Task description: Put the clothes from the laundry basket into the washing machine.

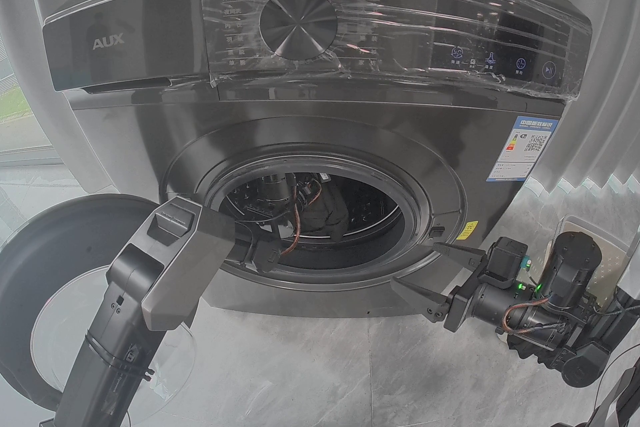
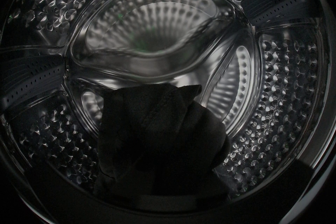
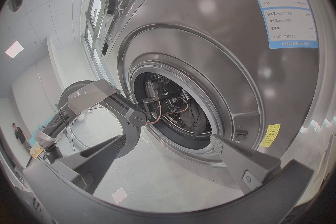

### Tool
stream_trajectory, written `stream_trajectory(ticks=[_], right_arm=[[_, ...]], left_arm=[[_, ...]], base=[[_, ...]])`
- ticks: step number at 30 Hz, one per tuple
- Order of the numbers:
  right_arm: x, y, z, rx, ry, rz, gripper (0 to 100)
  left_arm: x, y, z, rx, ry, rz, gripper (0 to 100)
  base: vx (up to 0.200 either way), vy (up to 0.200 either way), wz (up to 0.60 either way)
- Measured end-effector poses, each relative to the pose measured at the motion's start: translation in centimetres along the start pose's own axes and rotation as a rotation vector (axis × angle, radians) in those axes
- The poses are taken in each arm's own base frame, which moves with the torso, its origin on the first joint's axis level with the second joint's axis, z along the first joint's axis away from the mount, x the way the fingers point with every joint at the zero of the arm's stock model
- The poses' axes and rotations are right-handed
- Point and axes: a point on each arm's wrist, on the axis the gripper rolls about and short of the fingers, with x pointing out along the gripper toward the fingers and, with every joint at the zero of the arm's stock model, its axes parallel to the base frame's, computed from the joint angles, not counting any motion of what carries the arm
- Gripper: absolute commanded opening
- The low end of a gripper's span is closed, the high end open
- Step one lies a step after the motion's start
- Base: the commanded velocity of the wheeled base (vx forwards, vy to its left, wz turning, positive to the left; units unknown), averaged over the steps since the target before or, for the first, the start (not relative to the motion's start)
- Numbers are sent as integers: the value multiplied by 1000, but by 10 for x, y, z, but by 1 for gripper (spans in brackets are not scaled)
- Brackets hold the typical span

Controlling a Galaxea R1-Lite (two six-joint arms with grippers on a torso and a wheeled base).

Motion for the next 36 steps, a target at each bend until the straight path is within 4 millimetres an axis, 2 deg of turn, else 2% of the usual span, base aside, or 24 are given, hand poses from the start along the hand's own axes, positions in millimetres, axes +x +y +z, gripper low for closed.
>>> stream_trajectory(ticks=[9, 16, 21, 25, 36], right_arm=[[0, 0, 0, 0, 0, 0, 100], [0, 0, 0, 0, 1, 1, 100], [0, 0, 0, 0, 0, -1, 100], [0, 0, 0, 0, 0, -1, 100], [0, 0, 1, 0, -3, -2, 100]], left_arm=[[-1, 0, -2, 5, -5, 25, 100], [-12, 6, -21, 29, 82, 63, 100], [-32, 8, -38, 59, 184, 90, 100], [-49, 8, -43, 87, 253, 105, 100], [-98, -18, -33, 130, 347, 65, 100]], base=[[0, 0, 0], [0, 0, 0], [0, 0, 0], [0, 0, 0], [0, 0, 0]])
